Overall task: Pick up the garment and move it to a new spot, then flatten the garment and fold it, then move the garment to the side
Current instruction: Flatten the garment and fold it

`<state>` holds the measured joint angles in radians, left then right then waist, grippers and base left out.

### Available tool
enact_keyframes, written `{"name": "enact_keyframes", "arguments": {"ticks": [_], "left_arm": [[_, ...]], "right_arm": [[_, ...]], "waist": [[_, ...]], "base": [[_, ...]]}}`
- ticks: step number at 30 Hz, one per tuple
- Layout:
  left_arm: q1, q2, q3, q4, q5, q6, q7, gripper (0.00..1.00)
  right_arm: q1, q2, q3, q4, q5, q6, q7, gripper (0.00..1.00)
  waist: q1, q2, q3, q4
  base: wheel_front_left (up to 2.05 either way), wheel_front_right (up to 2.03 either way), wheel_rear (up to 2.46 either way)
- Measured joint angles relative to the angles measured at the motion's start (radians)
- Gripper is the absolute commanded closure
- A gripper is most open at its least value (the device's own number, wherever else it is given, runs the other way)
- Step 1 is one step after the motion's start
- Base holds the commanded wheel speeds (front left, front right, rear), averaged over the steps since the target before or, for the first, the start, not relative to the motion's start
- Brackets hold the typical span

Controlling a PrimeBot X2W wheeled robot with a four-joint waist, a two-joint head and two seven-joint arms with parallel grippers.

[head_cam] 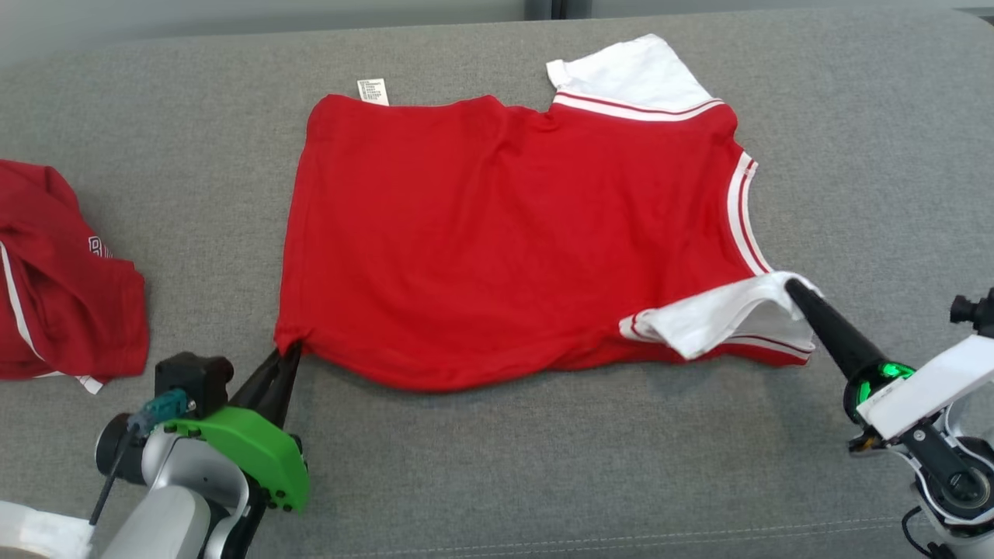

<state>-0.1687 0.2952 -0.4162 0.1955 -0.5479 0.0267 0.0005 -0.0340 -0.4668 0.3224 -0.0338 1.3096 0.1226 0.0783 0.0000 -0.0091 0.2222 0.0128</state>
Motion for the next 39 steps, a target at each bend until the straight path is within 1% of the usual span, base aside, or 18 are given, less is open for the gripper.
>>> {"name": "enact_keyframes", "arguments": {"ticks": [4, 14, 22, 32, 39], "left_arm": [[-0.046, -0.006, -0.001, -0.012, 0.002, 0.000, 0.007, 1.00], [-0.138, -0.030, 0.017, -0.003, 0.006, 0.000, 0.009, 1.00], [-0.171, -0.061, 0.017, 0.057, -0.002, 0.000, 0.009, 1.00], [-0.238, -0.065, 0.022, 0.110, -0.004, -0.009, 0.009, 1.00], [-0.277, -0.076, 0.020, 0.155, -0.004, -0.028, 0.007, 1.00]], "right_arm": [[-0.040, -0.007, -0.018, 0.027, -0.002, 0.000, -0.004, 1.00], [-0.172, -0.008, -0.012, 0.106, -0.048, 0.000, -0.004, 1.00], [-0.228, 0.001, 0.004, 0.180, -0.069, 0.000, -0.008, 1.00], [-0.289, 0.028, 0.001, 0.237, -0.070, 0.000, -0.035, 1.00], [-0.325, 0.037, 0.007, 0.278, -0.080, 0.000, -0.053, 1.00]], "waist": [[0.0000, 0.0000, 0.026, 0.011], [0.0000, 0.0000, 0.097, 0.037], [0.0000, 0.0000, 0.122, 0.049], [0.0000, 0.0000, 0.153, 0.043], [0.0000, 0.0000, 0.164, 0.039]], "base": [[0.00, 0.00, 0.00], [0.00, 0.00, 0.00], [0.00, 0.00, 0.00], [0.00, 0.00, 0.00], [0.00, 0.00, 0.00]]}}
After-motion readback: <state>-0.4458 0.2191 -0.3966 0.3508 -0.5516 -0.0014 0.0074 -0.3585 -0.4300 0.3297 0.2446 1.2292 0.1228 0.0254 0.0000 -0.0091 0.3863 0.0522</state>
